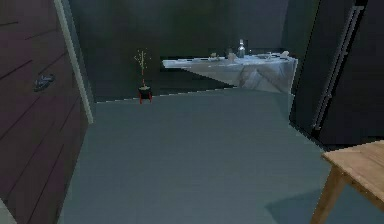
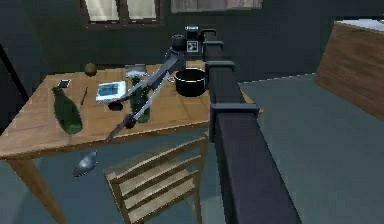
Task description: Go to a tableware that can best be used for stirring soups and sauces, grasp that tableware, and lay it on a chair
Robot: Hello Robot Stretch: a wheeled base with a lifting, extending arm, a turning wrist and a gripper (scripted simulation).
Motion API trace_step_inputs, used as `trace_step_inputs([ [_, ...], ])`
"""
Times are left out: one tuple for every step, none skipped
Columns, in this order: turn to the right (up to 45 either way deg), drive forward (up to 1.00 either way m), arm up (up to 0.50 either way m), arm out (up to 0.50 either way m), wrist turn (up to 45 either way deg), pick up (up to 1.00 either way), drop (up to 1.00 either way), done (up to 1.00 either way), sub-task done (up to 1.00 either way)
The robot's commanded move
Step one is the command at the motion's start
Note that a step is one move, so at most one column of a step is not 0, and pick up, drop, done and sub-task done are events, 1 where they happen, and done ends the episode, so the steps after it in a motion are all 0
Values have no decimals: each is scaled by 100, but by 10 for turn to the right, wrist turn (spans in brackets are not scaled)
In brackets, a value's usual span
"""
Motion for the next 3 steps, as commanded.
trace_step_inputs([
  [0, 0, 0, 0, 450, 0, 0, 0, 0],
  [0, 0, 0, 0, 180, 0, 0, 0, 0],
  [0, 0, -32, 0, 0, 0, 0, 0, 0],
])
